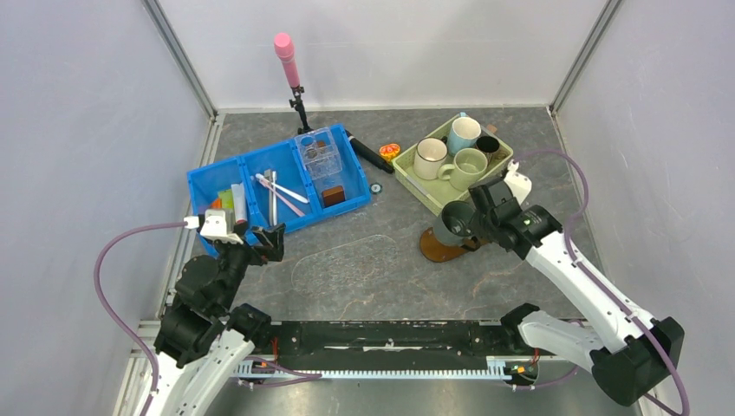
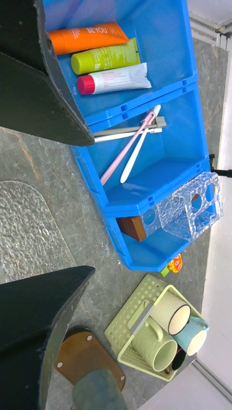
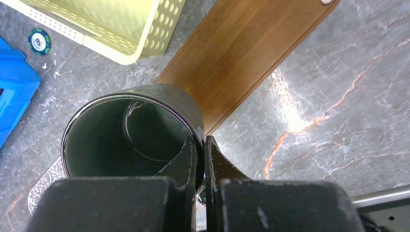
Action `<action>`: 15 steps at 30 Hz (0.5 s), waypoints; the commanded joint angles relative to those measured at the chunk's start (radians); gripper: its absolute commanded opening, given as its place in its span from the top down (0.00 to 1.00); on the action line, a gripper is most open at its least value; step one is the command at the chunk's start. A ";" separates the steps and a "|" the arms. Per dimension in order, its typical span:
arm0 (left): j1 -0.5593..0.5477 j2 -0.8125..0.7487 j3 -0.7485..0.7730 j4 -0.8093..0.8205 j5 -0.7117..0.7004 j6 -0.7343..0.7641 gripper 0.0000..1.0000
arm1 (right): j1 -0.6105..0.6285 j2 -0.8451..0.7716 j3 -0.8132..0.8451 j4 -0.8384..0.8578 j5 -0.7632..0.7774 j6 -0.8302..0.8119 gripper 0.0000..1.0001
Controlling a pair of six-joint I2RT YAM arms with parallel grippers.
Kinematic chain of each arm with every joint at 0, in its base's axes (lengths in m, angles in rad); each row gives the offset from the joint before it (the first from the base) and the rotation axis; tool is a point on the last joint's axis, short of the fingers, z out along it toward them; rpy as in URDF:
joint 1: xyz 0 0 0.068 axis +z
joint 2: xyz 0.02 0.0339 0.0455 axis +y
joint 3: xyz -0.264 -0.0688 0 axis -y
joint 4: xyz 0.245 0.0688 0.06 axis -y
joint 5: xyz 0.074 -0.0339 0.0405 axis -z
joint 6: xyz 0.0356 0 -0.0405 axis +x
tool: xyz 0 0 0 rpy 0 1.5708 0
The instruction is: Prepare toiletry sets of a toothbrush and toothpaste on the tray
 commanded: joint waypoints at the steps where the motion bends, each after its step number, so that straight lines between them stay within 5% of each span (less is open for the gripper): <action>1: -0.015 -0.016 -0.003 0.014 -0.037 -0.020 0.00 | 0.061 -0.022 -0.023 0.030 0.083 0.182 1.00; 15: -0.025 -0.024 -0.003 0.012 -0.045 -0.022 0.00 | 0.140 0.051 -0.056 0.008 0.155 0.338 1.00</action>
